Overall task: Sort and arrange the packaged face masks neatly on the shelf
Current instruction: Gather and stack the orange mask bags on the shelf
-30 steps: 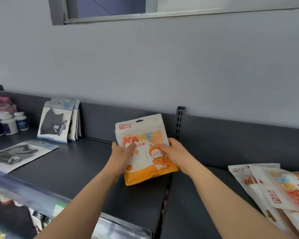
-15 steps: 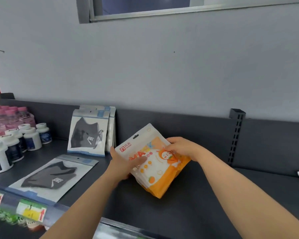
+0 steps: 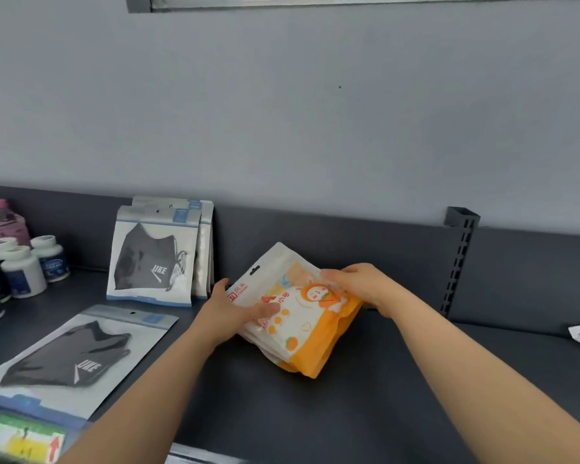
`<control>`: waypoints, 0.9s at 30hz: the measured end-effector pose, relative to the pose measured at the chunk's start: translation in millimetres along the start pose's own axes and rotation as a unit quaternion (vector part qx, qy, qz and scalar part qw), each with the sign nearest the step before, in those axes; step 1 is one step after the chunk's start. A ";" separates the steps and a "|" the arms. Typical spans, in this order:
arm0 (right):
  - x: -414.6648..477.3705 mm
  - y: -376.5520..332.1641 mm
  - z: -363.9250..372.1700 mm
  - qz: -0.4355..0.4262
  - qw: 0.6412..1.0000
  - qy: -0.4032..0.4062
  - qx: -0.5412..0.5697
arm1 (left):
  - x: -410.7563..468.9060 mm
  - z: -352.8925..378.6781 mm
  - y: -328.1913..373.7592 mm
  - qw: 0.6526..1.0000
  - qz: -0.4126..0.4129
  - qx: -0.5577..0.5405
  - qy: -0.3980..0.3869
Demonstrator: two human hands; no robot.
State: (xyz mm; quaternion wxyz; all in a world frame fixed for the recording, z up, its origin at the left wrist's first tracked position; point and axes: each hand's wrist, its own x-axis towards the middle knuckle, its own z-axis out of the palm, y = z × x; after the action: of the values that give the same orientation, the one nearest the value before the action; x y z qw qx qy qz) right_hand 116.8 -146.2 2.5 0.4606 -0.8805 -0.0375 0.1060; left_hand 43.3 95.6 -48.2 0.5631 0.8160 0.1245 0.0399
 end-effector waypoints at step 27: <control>-39.6 27.6 54.3 0.024 0.964 0.056 0.260 | -0.1 0.0 0.8 0.996 0.080 0.034 -0.036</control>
State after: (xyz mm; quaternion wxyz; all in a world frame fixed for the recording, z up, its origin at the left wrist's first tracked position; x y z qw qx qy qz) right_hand 65.3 -124.9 -44.2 0.6726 -0.7352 0.0386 0.0741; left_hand 43.2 95.2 -47.4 0.5340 0.8430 0.0400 0.0510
